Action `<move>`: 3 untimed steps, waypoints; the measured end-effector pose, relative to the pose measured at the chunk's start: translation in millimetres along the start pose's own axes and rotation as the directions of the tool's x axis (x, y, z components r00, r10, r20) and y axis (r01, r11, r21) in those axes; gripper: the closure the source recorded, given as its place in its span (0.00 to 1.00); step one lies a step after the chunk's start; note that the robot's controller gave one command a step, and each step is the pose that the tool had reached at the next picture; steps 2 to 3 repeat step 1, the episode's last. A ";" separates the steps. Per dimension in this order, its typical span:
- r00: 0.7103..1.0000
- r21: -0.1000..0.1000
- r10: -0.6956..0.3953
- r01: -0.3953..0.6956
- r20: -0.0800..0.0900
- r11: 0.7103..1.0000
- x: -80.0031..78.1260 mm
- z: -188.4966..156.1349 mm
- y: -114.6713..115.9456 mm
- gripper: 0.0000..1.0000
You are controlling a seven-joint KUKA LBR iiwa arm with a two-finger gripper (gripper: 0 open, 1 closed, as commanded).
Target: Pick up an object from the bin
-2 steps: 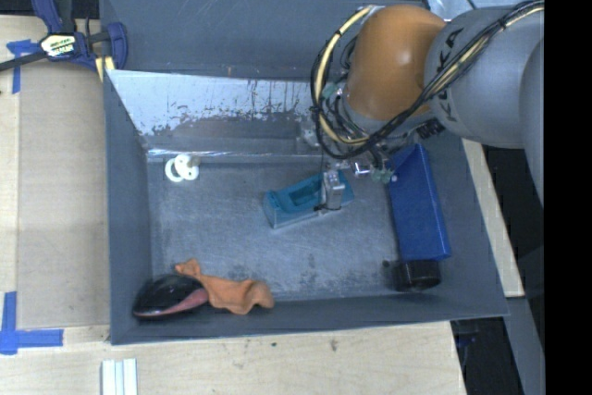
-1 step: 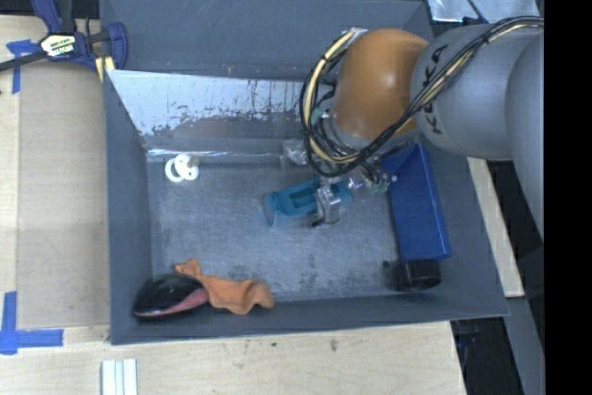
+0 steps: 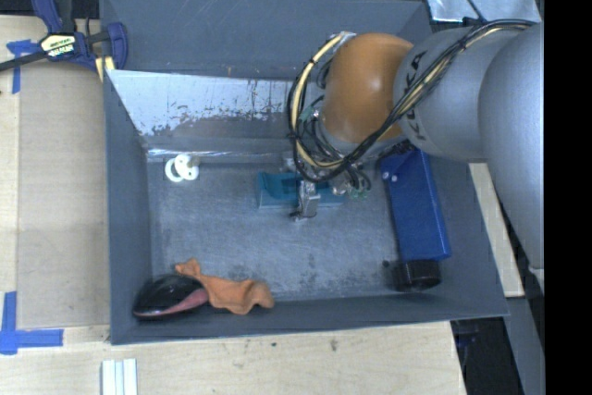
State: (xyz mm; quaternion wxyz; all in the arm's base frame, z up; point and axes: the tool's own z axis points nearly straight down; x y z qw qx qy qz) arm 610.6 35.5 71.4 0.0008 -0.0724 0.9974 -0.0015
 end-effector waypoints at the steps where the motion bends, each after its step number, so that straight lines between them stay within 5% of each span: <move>1: 1.000 0.000 0.000 0.000 0.000 1.000 0.0 0.0 0.0 1.00; 3: 1.000 0.000 0.000 0.000 0.000 1.000 0.0 0.0 0.0 1.00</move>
Offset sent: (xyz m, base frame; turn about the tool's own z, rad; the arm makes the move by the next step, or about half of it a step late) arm -0.0002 0.0000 0.1120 0.0000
